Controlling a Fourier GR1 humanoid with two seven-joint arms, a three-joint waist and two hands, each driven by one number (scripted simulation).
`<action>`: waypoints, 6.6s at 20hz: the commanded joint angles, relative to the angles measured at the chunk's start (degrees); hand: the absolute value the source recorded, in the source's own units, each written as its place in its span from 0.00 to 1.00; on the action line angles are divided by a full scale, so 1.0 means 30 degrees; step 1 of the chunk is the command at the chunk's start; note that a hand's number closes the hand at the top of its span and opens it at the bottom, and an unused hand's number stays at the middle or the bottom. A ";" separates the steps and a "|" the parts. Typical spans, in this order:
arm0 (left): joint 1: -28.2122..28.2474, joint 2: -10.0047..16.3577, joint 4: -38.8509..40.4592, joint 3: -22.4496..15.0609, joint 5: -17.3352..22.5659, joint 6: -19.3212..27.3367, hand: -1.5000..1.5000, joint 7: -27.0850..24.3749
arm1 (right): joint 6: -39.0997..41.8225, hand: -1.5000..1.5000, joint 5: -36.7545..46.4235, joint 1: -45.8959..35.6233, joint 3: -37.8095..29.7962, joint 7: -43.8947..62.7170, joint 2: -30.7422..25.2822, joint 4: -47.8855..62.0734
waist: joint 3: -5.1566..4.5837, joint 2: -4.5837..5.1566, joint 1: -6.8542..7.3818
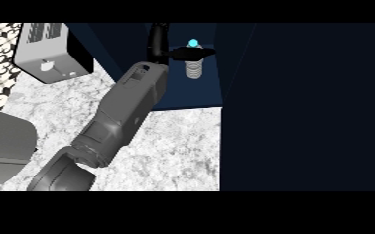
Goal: Pick up the bottled water, place it into the cabinet and close the cabinet
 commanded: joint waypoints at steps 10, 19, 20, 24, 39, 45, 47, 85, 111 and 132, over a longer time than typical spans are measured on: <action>0.3372 -0.0015 -0.5206 -0.3238 0.3462 -0.0257 0.00 -0.0136 | -0.1073 0.00 -0.0421 -0.0192 -0.0812 0.1353 -0.0144 -0.2283 | 0.0010 -0.0385 0.0555; 0.8751 -0.0015 -1.2037 -0.8087 0.5131 0.1159 0.00 0.0950 | -0.0933 0.00 -0.0477 0.1246 -0.0959 0.1781 0.0665 -0.3376 | 0.0007 -0.0547 0.0892; 0.9348 -0.0014 -1.3444 -0.8236 0.4613 0.1565 0.00 0.1186 | -0.1885 0.00 0.0670 -0.0708 -0.0323 0.1930 0.0657 -0.2056 | 0.0022 -0.0484 0.1511; 1.2659 -0.0015 -1.6774 -0.9524 0.4346 0.1954 0.00 0.0596 | -0.2151 0.00 0.0599 -0.0683 0.0130 0.2305 0.1033 -0.2542 | 0.0017 -0.0443 0.1562; 2.1155 0.5208 -2.6495 -1.2838 0.2862 0.0908 1.00 0.1415 | 0.0979 1.00 0.0481 0.1423 0.0252 0.2827 0.0561 -0.4300 | 0.0008 -0.0434 0.1239; 2.3392 0.8862 -2.9129 -1.1373 0.3727 -0.0470 1.00 0.1771 | 0.2800 1.00 0.0688 0.1543 0.0065 0.2912 -0.0598 -0.3715 | -0.0004 -0.0482 0.1346; 2.3543 0.8806 -2.8282 -1.1516 0.3211 -0.0765 1.00 0.0951 | 0.3303 1.00 0.0813 0.1166 0.1264 0.3425 -0.1096 -0.4351 | -0.0025 -0.0399 0.1353; 3.1722 1.7168 -3.2320 -0.1820 1.0030 -0.7918 0.00 -0.0353 | 0.2474 1.00 0.3501 -0.6181 1.1096 0.7803 -0.1441 -0.5301 | -0.0440 -0.1035 0.1911; 3.4652 1.9269 -3.1629 0.2057 1.1720 -1.2824 0.00 -0.1553 | -1.0253 1.00 0.6818 -2.2595 2.0029 1.4448 0.6633 0.3510 | -0.0246 -0.0576 0.3716; 3.9190 1.7322 -3.0224 0.6907 1.1763 -1.7460 0.00 -0.2047 | -0.9636 1.00 -0.2625 -3.2284 1.6169 1.4391 0.6436 1.5731 | 0.0046 -0.0277 0.1897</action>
